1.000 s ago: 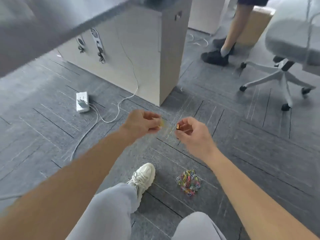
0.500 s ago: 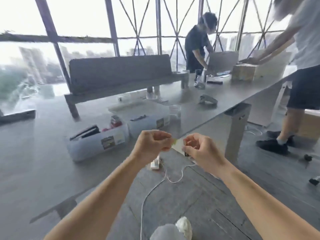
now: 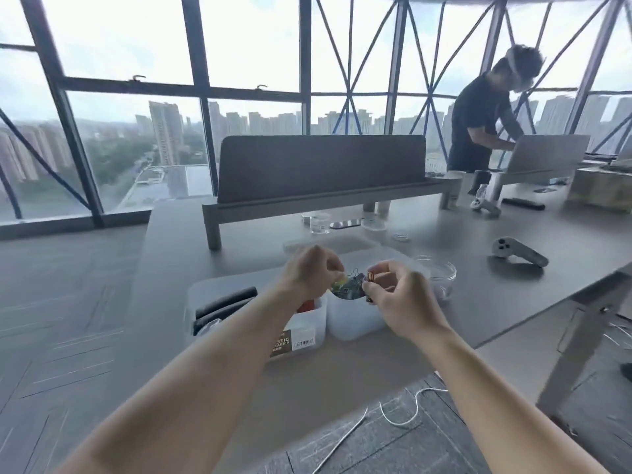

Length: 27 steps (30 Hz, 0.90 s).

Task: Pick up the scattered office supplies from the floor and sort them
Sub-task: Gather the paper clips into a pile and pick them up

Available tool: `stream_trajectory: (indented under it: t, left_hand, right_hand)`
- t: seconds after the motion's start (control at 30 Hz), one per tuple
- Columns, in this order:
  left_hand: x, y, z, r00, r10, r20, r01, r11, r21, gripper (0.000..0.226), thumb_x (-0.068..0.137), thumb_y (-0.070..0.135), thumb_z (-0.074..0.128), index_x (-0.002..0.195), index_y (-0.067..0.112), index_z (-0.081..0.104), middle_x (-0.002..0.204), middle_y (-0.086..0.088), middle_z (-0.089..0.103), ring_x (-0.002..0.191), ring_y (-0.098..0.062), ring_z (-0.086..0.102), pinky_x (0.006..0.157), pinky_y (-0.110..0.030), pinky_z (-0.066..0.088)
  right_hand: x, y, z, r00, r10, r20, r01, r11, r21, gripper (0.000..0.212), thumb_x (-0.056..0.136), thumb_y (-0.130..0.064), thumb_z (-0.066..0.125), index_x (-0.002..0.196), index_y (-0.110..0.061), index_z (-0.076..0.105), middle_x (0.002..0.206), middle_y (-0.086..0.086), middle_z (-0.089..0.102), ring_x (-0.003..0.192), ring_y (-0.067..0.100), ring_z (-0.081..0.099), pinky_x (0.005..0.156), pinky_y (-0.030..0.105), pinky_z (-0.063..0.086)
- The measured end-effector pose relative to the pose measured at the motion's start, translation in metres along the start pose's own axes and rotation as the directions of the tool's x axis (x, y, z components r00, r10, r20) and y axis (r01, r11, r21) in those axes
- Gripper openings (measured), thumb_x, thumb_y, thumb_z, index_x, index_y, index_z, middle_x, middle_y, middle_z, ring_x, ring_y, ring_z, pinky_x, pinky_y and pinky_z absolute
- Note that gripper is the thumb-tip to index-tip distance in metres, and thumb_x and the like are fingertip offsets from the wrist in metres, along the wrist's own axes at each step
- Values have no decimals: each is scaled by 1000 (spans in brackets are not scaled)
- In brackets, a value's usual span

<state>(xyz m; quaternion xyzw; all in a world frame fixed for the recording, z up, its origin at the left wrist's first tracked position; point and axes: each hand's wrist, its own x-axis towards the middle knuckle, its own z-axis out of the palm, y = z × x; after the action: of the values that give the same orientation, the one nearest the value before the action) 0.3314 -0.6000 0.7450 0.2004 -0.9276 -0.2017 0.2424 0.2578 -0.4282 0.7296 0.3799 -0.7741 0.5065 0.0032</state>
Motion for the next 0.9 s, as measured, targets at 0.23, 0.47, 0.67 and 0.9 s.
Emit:
stream_trajectory:
  t: [0.23, 0.47, 0.67, 0.9]
  left_hand:
    - [-15, -28, -21, 995, -41, 91, 39, 999, 25, 21, 96, 35, 62, 110, 24, 72, 118, -3, 68, 98, -16, 63, 82, -26, 47]
    - [-113, -71, -81, 952, -189, 242, 66, 895, 442, 51, 84, 74, 49, 118, 39, 65, 115, 9, 61, 112, -18, 50, 95, -37, 42]
    - [-151, -110, -63, 999, -25, 25, 13, 915, 403, 53, 81, 70, 48, 100, 28, 74, 111, 2, 65, 108, -25, 54, 94, -40, 46]
    - [-152, -121, -54, 996, 63, -66, -35, 933, 358, 48, 83, 61, 49, 103, 24, 73, 113, 1, 65, 112, -30, 53, 93, -48, 48]
  right_hand:
    - [35, 6, 14, 997, -44, 66, 44, 999, 3, 14, 88, -18, 72, 91, -30, 63, 84, -9, 67, 70, 7, 63, 68, 27, 53]
    - [42, -35, 70, 892, -189, 411, 240, 968, -75, 18, 90, -15, 70, 106, -19, 65, 89, -6, 65, 78, 8, 62, 67, 22, 50]
    - [33, -45, 101, 848, -167, 502, 359, 879, -314, 20, 90, -17, 69, 110, -13, 67, 100, 2, 69, 89, 18, 62, 80, 30, 52]
    - [30, -58, 96, 873, -106, 476, 341, 830, -441, 22, 92, -21, 66, 113, -14, 67, 103, 4, 69, 96, 23, 64, 86, 38, 53]
